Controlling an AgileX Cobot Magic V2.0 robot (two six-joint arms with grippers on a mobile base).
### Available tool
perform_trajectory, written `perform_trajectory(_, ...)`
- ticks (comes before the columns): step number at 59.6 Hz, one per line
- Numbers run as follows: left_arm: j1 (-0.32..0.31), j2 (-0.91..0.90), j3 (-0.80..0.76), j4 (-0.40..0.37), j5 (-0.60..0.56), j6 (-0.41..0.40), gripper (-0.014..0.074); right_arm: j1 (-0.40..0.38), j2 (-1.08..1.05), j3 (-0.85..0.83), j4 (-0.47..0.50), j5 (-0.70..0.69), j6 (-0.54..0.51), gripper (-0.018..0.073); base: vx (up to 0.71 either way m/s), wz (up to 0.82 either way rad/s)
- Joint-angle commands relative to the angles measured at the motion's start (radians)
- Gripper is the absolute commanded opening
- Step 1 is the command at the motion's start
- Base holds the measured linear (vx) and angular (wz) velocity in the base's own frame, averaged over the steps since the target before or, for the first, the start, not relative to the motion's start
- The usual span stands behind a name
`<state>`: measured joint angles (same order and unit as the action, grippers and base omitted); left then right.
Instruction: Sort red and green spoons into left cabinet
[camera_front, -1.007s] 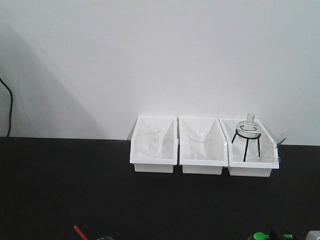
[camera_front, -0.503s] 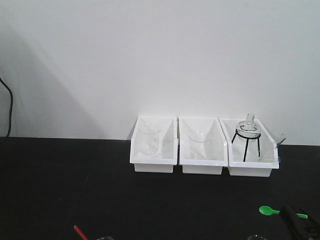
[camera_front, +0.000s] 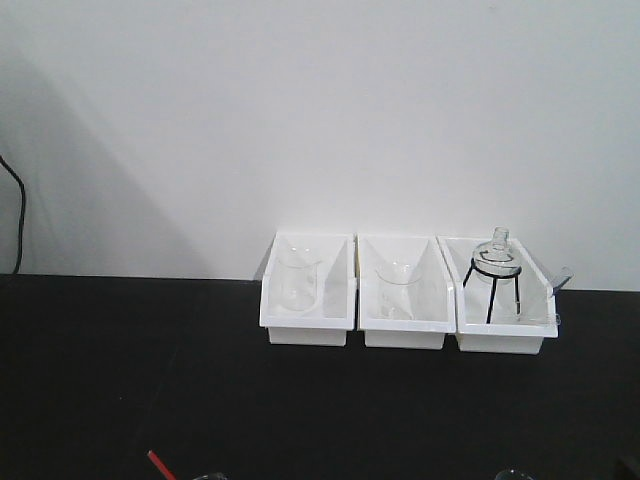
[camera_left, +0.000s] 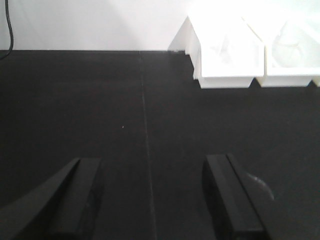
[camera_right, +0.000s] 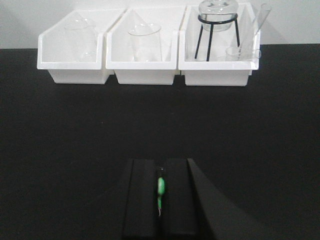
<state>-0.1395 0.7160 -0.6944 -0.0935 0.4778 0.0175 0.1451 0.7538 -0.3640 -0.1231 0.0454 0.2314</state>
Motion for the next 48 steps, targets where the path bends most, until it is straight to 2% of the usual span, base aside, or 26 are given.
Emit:
perform_trajectory(1,0.0,0.002,-0.026,-0.041,-0.05,0.023,0.0538,-0.003,-0.084,-0.09,-0.01,0.081,-0.011,-0.0004,0.0,0.0)
perform_trajectory(10,-0.001,0.001,0.056,-0.21,-0.065,0.111,0.0508,-0.003,-0.192,-0.099,-0.006,0.094,-0.011,-0.0004,0.0,0.0)
perform_trajectory(16,-0.001,0.001,0.152,-0.405,-0.12,0.246,0.0479,-0.003,-0.246,-0.099,-0.006,0.128,-0.011,-0.0004,0.0,0.0)
perform_trajectory(21,-0.001,0.001,0.244,-0.576,-0.194,0.419,0.0461,-0.003,-0.271,-0.099,-0.012,0.148,-0.011,-0.0004,0.0,0.0)
perform_trajectory(27,-0.001,0.001,0.319,-0.82,-0.293,0.636,0.0449,-0.003,-0.28,-0.099,-0.022,0.16,-0.011,-0.0004,0.0,0.0)
perform_trajectory(28,-0.001,0.001,0.335,-0.874,-0.311,0.707,0.0449,-0.003,-0.28,-0.099,-0.022,0.16,-0.011,-0.0004,0.0,0.0)
perform_trajectory(29,-0.001,0.001,0.338,-0.909,-0.32,0.725,0.0449,-0.003,-0.28,-0.099,-0.022,0.16,-0.011,-0.0004,0.0,0.0)
perform_trajectory(32,-0.001,0.001,0.352,-1.035,-0.345,0.859,0.0449,-0.003,-0.28,-0.099,-0.022,0.164,-0.011,-0.0004,0.0,0.0)
perform_trajectory(35,-0.001,0.013,0.352,-1.162,-0.35,0.98,0.0449,-0.003,-0.28,-0.099,-0.022,0.165,-0.011,-0.0004,0.0,0.0)
perform_trajectory(37,-0.001,0.024,0.35,-1.222,-0.351,1.065,0.0449,-0.003,-0.28,-0.099,-0.022,0.165,-0.011,-0.0004,0.0,0.0)
perform_trajectory(38,-0.001,0.03,0.35,-1.237,-0.352,1.081,0.0449,-0.003,-0.28,-0.099,-0.022,0.165,-0.011,-0.0004,0.0,0.0)
perform_trajectory(39,-0.001,0.04,0.348,-1.297,-0.352,1.13,0.0449,-0.003,-0.28,-0.099,-0.022,0.165,-0.011,-0.0004,0.0,0.0)
perform_trajectory(41,-0.001,0.059,0.348,-1.342,-0.35,1.193,0.0449,-0.003,-0.28,-0.099,-0.022,0.165,-0.011,-0.0004,0.0,0.0)
perform_trajectory(42,-0.001,0.074,0.348,-1.388,-0.347,1.239,0.0449,-0.003,-0.28,-0.099,-0.022,0.165,-0.011,-0.0004,0.0,0.0)
perform_trajectory(48,-0.001,0.162,0.348,-1.6,-0.283,1.49,0.0451,-0.003,-0.28,-0.099,-0.022,0.165,-0.011,-0.0004,0.0,0.0)
